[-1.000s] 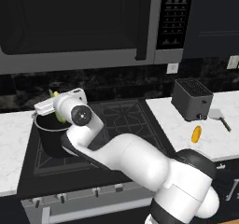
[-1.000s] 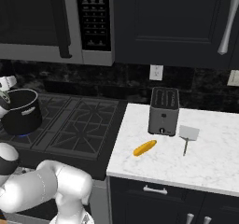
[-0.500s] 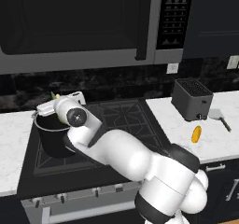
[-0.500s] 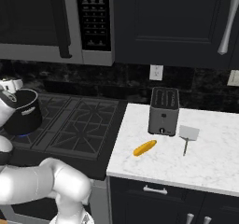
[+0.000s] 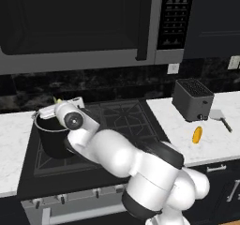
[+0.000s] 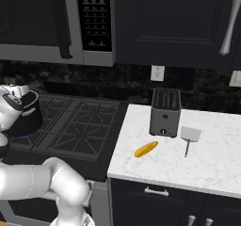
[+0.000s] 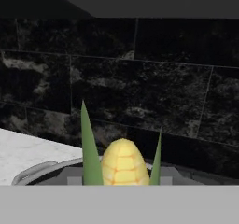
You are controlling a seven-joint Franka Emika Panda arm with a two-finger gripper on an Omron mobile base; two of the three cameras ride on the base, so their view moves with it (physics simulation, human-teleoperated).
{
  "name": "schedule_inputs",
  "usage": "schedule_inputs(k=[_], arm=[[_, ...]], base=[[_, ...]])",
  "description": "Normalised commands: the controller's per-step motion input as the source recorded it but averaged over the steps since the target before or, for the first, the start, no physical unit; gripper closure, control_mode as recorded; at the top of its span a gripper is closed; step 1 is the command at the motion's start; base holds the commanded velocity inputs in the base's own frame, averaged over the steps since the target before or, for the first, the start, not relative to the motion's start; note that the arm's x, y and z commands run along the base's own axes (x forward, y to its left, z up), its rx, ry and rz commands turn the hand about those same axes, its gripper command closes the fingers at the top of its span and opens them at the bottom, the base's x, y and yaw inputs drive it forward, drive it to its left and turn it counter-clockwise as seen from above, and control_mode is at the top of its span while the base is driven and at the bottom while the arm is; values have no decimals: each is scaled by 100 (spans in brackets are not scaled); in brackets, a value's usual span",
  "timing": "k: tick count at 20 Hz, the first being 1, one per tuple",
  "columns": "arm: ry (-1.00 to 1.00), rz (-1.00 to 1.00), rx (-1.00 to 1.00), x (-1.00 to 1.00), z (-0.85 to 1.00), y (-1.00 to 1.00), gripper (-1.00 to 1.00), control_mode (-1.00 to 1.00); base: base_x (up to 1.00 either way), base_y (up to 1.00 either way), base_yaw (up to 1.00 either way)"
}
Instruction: Put the corn and corn in the pot. Retrieve the spatula and lightly stir the vegetables in the pot.
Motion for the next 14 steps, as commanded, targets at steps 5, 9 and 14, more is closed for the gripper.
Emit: schedule_inputs(k=[5,9,14], arm=[[6,-3,2,17,-24,11,100,-100],[2,-1,0,2,-15,12,-100,-100],[0,0,0,-7,0,0,-100,-100]], base=[[0,0,0],[0,0,0],[0,0,0]])
